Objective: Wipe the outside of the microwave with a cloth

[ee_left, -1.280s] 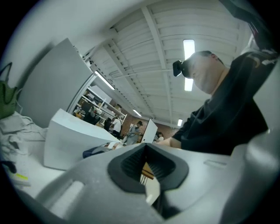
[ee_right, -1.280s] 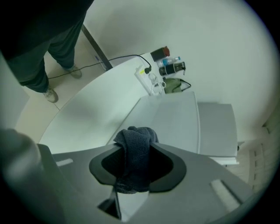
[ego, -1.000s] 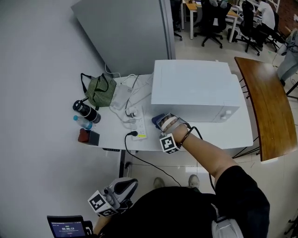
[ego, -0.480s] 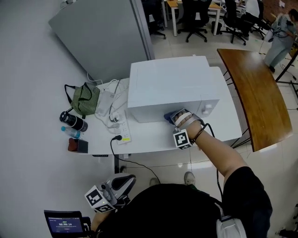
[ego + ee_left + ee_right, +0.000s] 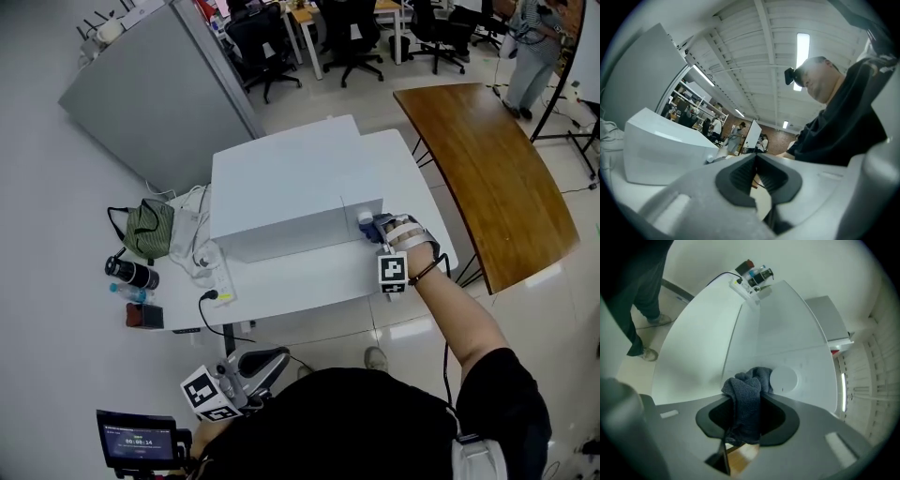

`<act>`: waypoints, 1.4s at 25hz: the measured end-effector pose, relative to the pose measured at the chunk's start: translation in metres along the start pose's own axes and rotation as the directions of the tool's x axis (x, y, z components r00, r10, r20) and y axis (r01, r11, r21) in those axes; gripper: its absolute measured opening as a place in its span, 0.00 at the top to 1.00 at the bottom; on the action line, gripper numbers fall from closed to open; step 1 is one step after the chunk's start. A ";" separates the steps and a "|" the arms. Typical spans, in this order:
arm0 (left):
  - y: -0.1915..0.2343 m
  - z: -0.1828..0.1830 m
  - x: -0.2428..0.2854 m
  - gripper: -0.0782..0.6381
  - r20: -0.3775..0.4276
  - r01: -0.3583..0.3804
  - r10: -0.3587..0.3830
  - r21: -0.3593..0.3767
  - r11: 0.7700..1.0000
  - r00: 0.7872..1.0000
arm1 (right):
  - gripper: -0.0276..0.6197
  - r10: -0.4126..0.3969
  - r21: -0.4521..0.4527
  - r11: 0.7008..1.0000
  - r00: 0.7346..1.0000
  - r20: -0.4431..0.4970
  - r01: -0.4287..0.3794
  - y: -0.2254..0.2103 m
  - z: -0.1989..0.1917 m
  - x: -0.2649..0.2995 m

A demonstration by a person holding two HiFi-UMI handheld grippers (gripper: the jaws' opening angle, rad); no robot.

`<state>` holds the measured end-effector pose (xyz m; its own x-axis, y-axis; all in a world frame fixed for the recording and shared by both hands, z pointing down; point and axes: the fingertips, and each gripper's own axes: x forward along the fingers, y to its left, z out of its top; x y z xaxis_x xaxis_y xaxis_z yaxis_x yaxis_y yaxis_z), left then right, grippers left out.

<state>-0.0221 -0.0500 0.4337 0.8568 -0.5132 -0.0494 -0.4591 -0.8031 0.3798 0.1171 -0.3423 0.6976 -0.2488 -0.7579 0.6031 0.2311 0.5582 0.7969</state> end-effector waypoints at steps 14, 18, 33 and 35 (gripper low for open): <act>0.050 -0.003 -0.220 0.88 0.103 -0.295 0.299 -0.046 0.954 0.949 | 0.76 0.131 -0.271 0.962 0.938 0.320 -0.042 0.032 0.382 0.051; 0.055 -0.010 -0.262 0.88 0.074 -0.383 0.387 -0.063 0.921 0.919 | 0.76 0.099 -0.382 0.924 0.958 0.268 0.011 0.025 0.418 0.086; 0.020 -0.020 -0.030 0.88 -0.095 -0.072 0.068 -0.041 0.997 0.993 | 0.77 0.076 -0.344 0.932 0.990 -0.116 -0.112 0.087 0.006 0.070; 0.010 -0.024 0.002 0.88 -0.118 -0.037 0.031 -0.044 0.998 0.993 | 0.77 0.088 -0.235 0.962 0.970 -0.228 -0.142 0.088 -0.074 0.066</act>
<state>-0.0190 -0.0517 0.4591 0.8638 -0.4987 0.0718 -0.4794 -0.7698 0.4215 0.1906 -0.3685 0.8052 -0.0065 -0.7629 0.6465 0.4782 0.5655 0.6720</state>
